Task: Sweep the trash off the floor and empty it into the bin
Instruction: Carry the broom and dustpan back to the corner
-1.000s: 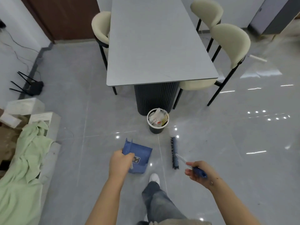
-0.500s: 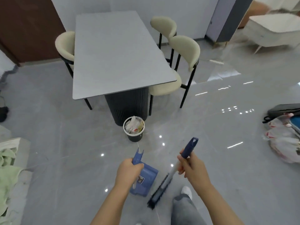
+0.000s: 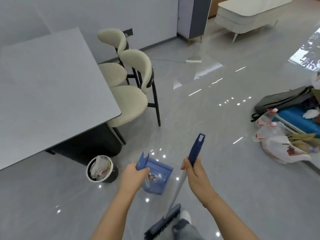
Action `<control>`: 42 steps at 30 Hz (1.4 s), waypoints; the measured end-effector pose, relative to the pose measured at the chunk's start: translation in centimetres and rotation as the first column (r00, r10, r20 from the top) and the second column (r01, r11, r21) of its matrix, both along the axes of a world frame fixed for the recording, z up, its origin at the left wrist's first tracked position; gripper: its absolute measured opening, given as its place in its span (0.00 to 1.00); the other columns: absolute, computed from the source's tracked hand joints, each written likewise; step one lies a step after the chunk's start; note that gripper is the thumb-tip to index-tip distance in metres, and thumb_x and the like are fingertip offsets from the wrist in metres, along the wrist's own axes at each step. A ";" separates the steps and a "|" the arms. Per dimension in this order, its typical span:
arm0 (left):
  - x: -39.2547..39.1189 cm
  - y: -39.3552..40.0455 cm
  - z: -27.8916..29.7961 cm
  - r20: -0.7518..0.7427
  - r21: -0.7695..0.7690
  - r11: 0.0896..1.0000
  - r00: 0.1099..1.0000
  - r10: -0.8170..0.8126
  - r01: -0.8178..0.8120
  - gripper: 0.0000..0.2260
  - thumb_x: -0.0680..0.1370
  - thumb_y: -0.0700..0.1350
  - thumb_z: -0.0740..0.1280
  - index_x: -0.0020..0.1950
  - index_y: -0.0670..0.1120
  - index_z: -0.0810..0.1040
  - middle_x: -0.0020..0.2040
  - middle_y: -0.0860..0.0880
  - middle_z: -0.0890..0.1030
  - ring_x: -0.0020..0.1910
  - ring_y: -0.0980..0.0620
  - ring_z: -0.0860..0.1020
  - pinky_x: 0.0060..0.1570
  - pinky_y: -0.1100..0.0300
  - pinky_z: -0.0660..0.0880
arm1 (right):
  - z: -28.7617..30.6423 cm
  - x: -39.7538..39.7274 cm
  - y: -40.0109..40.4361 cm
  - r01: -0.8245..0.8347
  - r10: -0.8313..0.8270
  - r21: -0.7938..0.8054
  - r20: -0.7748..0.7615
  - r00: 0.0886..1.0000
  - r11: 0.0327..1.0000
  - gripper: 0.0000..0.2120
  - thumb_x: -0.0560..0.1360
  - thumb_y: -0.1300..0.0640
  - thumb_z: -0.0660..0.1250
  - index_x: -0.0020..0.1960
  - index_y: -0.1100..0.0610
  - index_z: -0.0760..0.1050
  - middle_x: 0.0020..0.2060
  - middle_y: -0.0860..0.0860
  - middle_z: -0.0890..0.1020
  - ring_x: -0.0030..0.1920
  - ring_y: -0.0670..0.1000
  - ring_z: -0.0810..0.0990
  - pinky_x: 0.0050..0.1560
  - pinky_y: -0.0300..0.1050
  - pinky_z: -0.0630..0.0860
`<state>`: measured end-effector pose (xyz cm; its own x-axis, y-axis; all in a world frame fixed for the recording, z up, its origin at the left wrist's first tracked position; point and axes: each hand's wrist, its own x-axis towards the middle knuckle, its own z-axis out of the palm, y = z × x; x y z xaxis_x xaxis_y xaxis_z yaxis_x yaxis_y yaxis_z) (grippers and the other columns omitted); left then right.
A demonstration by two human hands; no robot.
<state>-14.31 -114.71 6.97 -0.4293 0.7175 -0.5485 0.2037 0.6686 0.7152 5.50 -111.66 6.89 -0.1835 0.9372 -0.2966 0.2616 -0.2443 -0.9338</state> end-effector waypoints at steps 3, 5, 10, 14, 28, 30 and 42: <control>3.2 7.3 0.8 -0.013 0.031 1.000 1.000 0.007 -0.006 0.08 0.71 0.40 0.67 0.33 0.43 0.71 0.25 0.47 0.67 0.24 0.50 0.64 0.25 0.62 0.61 | 1.1 3.0 7.4 0.036 -0.036 0.002 -0.065 0.997 0.999 0.07 0.82 0.53 0.54 0.51 0.55 0.68 0.39 0.49 0.72 0.40 0.43 0.71 0.42 0.23 0.70; 4.6 11.6 1.5 -0.019 0.045 0.999 1.000 0.010 -0.010 0.07 0.69 0.41 0.67 0.33 0.43 0.72 0.25 0.47 0.68 0.24 0.49 0.64 0.25 0.62 0.62 | 1.6 4.3 11.7 0.048 -0.047 0.015 -0.059 0.997 0.999 0.06 0.81 0.53 0.55 0.48 0.52 0.67 0.39 0.48 0.72 0.40 0.45 0.71 0.42 0.24 0.70; 6.9 22.8 1.1 0.065 0.058 0.998 0.998 0.023 -0.027 0.04 0.72 0.39 0.67 0.38 0.42 0.74 0.26 0.48 0.68 0.23 0.51 0.64 0.25 0.63 0.62 | 2.1 6.7 23.1 0.052 -0.052 0.074 -0.001 0.999 0.996 0.05 0.81 0.51 0.56 0.49 0.51 0.67 0.38 0.46 0.71 0.39 0.43 0.70 0.43 0.31 0.71; 8.1 31.3 -0.6 0.135 0.068 0.997 0.990 0.029 -0.039 0.05 0.73 0.37 0.66 0.37 0.42 0.72 0.26 0.47 0.68 0.23 0.51 0.63 0.24 0.63 0.62 | 1.7 7.4 31.6 -0.014 0.006 0.105 0.081 0.997 0.994 0.10 0.81 0.51 0.57 0.52 0.59 0.67 0.36 0.47 0.68 0.37 0.45 0.67 0.45 0.39 0.69; 12.7 45.8 -2.7 0.172 -0.026 0.927 0.912 0.372 -0.373 0.12 0.70 0.37 0.66 0.29 0.46 0.68 0.19 0.54 0.64 0.22 0.53 0.62 0.26 0.63 0.59 | -2.6 6.6 54.2 -0.537 0.502 0.041 0.301 0.811 0.843 0.09 0.79 0.50 0.58 0.44 0.53 0.66 0.30 0.47 0.66 0.29 0.44 0.64 0.36 0.43 0.65; 14.6 46.5 -2.9 0.131 -0.030 0.894 0.885 0.446 -0.446 0.11 0.70 0.38 0.67 0.30 0.45 0.68 0.21 0.53 0.65 0.22 0.53 0.63 0.26 0.63 0.60 | -3.2 6.7 55.9 -0.626 0.596 0.018 0.286 0.751 0.780 0.08 0.79 0.52 0.59 0.42 0.50 0.65 0.30 0.45 0.66 0.30 0.44 0.64 0.35 0.41 0.65; 31.9 48.0 -1.4 0.059 0.032 0.358 0.360 0.931 -0.933 0.07 0.71 0.41 0.64 0.36 0.38 0.73 0.31 0.46 0.69 0.31 0.50 0.65 0.31 0.58 0.62 | -4.0 14.6 60.4 -0.943 0.942 -0.044 0.081 0.325 0.329 0.10 0.80 0.56 0.58 0.41 0.56 0.63 0.33 0.51 0.65 0.30 0.42 0.63 0.29 0.29 0.64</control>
<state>17.58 -66.67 5.60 -0.8286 -0.1061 -0.5497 -0.5444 0.3817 0.7469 20.06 -51.29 2.93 -0.9235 0.1540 -0.3512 0.3789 0.2241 -0.8979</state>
